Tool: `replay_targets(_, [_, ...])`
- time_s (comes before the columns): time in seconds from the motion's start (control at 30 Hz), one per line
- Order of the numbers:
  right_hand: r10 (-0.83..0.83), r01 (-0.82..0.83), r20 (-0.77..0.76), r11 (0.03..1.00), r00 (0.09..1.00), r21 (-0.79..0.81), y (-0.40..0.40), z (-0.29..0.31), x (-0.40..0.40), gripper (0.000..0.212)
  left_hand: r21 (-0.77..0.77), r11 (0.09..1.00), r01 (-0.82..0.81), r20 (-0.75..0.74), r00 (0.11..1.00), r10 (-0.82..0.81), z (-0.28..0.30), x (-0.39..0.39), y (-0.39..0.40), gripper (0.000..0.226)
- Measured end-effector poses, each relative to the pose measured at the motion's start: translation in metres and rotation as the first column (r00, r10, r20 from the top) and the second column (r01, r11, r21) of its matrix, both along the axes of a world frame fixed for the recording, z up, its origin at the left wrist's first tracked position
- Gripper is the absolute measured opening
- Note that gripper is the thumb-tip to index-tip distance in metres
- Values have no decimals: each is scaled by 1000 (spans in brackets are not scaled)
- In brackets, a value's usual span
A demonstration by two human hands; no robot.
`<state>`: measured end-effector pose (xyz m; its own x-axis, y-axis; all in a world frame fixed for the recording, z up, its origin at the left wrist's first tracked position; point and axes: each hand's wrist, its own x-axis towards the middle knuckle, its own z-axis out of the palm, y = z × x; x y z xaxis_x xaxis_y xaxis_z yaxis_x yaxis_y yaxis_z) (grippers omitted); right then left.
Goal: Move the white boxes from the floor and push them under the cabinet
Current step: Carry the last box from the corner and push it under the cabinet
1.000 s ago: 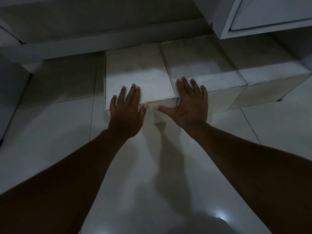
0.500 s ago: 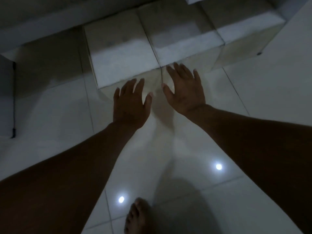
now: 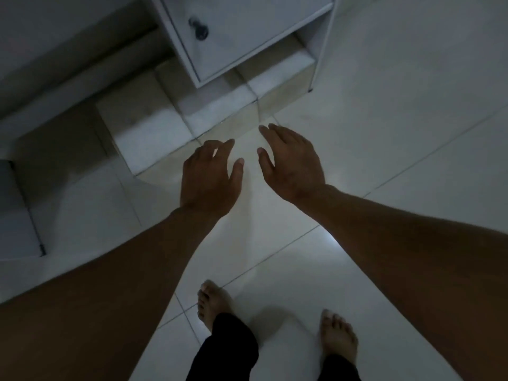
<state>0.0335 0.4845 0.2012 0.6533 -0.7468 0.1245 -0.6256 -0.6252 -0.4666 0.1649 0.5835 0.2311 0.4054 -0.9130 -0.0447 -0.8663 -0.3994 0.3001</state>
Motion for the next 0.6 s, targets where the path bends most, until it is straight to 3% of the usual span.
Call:
replay_targets(0.3, [-138,144,93,987,986,-64,-57,181,-105,41,-71,995,74,-20,997,-76,184,-95,-75,47])
replay_targets(0.6, [-182,204,153,969,971,-140,-137,354,-138,41,-122,985,123,-12,992,-125,356,-125,-168,46])
